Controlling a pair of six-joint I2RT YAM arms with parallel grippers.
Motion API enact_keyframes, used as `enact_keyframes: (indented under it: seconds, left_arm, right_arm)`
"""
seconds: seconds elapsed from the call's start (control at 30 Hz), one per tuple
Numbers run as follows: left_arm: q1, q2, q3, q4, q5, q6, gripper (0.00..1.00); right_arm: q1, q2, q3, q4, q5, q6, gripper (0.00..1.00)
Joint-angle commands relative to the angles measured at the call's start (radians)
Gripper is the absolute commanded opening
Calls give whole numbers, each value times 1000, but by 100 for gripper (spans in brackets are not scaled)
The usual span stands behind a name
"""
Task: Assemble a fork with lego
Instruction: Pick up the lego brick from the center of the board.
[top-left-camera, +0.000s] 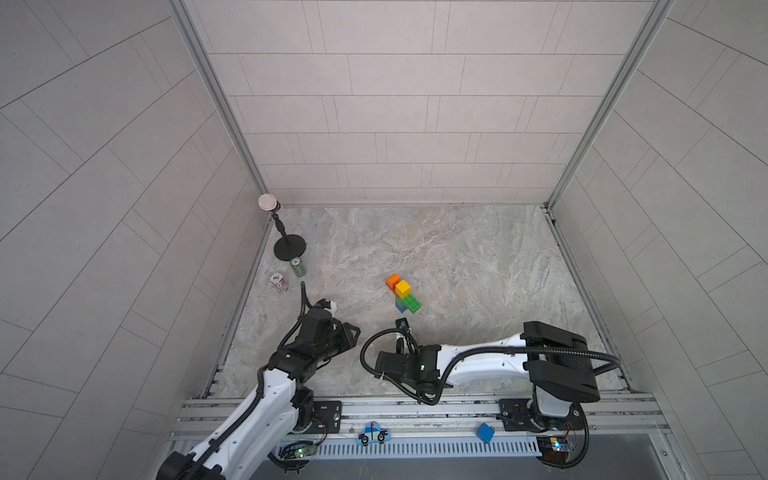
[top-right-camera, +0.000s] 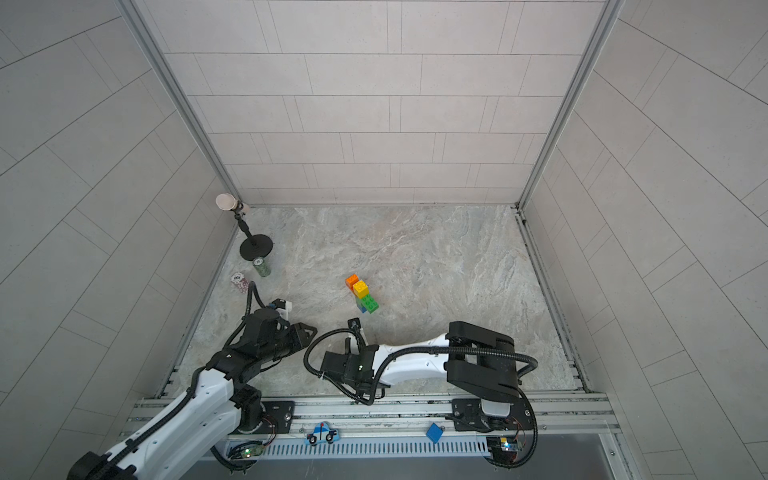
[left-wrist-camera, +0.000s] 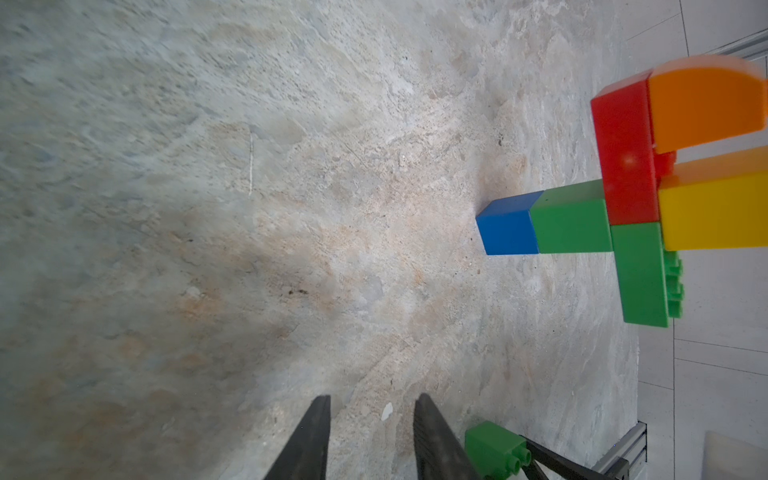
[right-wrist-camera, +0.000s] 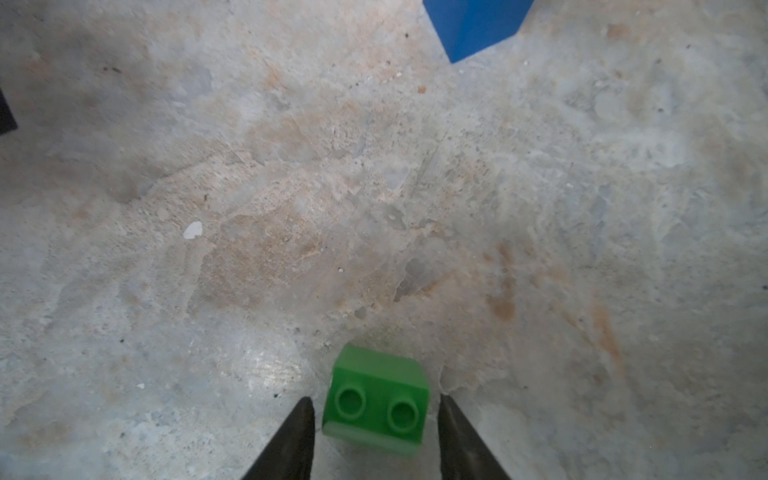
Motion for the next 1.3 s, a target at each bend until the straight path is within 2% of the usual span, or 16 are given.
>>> enact_keyframes:
  seconds: [0.0, 0.2, 0.33, 0.47, 0.67, 0.77, 0.87, 1.0, 1.1, 1.17, 1.27]
  left_arm:
    - [8, 7, 16, 26, 5, 13, 37]
    - [10, 4, 18, 25, 5, 13, 38]
    - [12, -11, 30, 21, 2, 14, 38]
    - [12, -25, 77, 39, 5, 26, 39]
    - [10, 36, 173, 172, 85, 90, 41]
    - [7, 140, 222, 239, 173, 113, 41]
    - [-1, 225, 268, 289, 203, 123, 41]
    - [-5, 309, 346, 315, 230, 148, 41]
    - [-10, 371, 398, 343, 266, 156, 41]
    - [-17, 401, 420, 357, 257, 158, 41]
    - [-17, 424, 445, 358, 233, 163, 42]
  right_arm:
    - [2, 9, 8, -9, 31, 5, 46]
    - [3, 0, 6, -5, 45, -1, 40]
    - [18, -45, -8, 38, 72, -53, 34]
    - [53, -130, -28, 127, 110, -216, 28]
    - [57, -390, -202, 299, 172, -494, 2]
    - [12, -522, -262, 286, 177, -591, 0]
    - [-63, -605, -280, 205, 215, -640, 0]
    - [-170, -640, -178, -63, 163, -668, 0]
    - [-213, -697, -232, -25, 57, -780, 0]
    - [-274, -732, -296, 48, -104, -802, 0]
    - [-302, -729, -353, 131, -215, -887, 0]
